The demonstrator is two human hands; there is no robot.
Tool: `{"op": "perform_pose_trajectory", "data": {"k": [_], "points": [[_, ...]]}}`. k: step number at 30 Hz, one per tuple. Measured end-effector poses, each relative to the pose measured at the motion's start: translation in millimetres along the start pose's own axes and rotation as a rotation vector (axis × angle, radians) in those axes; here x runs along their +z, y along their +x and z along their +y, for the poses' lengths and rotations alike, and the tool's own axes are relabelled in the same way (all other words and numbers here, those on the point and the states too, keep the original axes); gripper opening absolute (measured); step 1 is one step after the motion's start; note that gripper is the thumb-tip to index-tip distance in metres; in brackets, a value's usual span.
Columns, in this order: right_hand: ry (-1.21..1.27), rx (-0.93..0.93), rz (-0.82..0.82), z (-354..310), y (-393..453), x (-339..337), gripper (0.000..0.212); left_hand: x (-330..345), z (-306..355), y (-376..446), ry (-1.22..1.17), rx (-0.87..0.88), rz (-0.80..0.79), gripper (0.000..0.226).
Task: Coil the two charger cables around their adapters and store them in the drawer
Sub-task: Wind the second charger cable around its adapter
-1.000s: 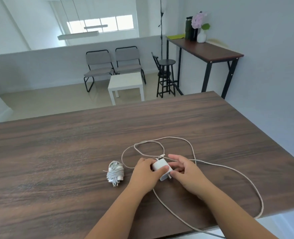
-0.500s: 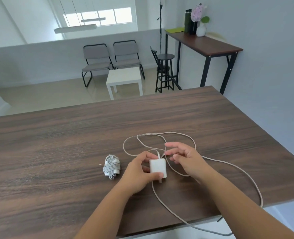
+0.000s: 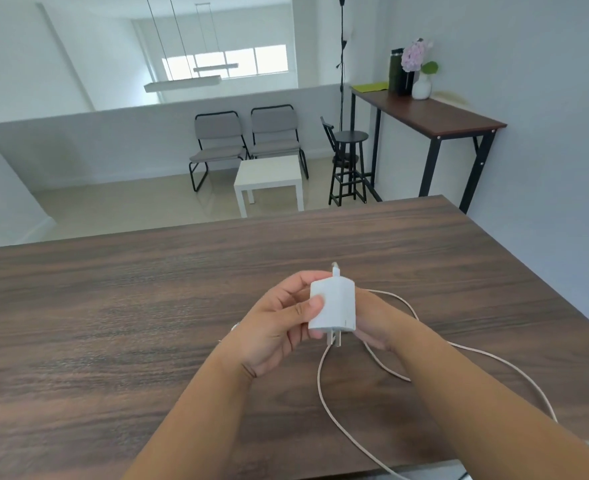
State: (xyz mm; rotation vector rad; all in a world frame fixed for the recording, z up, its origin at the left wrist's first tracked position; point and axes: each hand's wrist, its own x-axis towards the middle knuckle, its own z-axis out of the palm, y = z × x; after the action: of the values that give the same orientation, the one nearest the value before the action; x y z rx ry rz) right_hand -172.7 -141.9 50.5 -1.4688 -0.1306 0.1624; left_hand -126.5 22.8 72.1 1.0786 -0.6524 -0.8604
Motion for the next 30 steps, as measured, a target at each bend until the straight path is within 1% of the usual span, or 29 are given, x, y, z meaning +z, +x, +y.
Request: {"op": "perform_pose_trajectory", "data": {"k": [2, 4, 6, 8, 9, 11, 14, 17, 20, 22, 26, 30], "points": [[0.054, -0.002, 0.036, 7.0, 0.0, -0.8, 0.033, -0.6, 6.4, -0.1, -0.024, 0.056, 0.029, 0.048], [0.103, -0.002, 0.074, 14.5, 0.3, -4.2, 0.036, -1.9, 11.4, -0.1, -0.050, 0.113, 0.102, 0.040], [0.198, -0.013, 0.129, 15.2, -2.5, -6.7, 0.031, -2.3, 15.1, 1.6, -0.085, 0.165, 0.244, 0.029], [0.241, -0.030, 0.174, 13.0, -6.8, -5.1, 0.025, -2.4, 16.6, 6.7, -0.064, 0.213, 0.422, 0.028], [0.182, -0.023, 0.183, 11.8, -8.9, -2.7, 0.025, -1.8, 16.7, 9.9, -0.028, 0.234, 0.506, 0.030], [-0.070, 0.003, 0.191, 11.2, -12.1, 3.1, 0.027, -1.1, 15.3, 15.4, 0.056, 0.263, 0.632, 0.031], [-0.402, 0.008, 0.260, 0.1, -21.8, 8.7, 0.026, -2.2, 11.3, 19.3, 0.180, 0.301, 0.737, 0.027], [-0.690, -0.062, 0.320, -19.7, -35.6, 6.3, 0.022, -3.8, 8.2, 19.4, 0.223, 0.327, 0.762, 0.025], [-0.792, -0.054, 0.298, -34.8, -43.7, 4.9, 0.021, -7.8, 4.6, 18.7, 0.319, 0.326, 0.767, 0.026], [-0.850, -0.052, 0.288, -40.3, -46.6, 3.5, 0.020, -10.4, 2.6, 18.5, 0.427, 0.312, 0.752, 0.027], [-0.956, -0.090, 0.278, -52.5, -47.2, -1.1, 0.018, -8.1, -2.2, 19.1, 0.692, 0.303, 0.670, 0.031], [-1.057, -0.140, 0.331, -66.8, -45.9, -10.2, 0.014, -3.3, -4.5, 16.8, 0.822, 0.316, 0.538, 0.032]]}}
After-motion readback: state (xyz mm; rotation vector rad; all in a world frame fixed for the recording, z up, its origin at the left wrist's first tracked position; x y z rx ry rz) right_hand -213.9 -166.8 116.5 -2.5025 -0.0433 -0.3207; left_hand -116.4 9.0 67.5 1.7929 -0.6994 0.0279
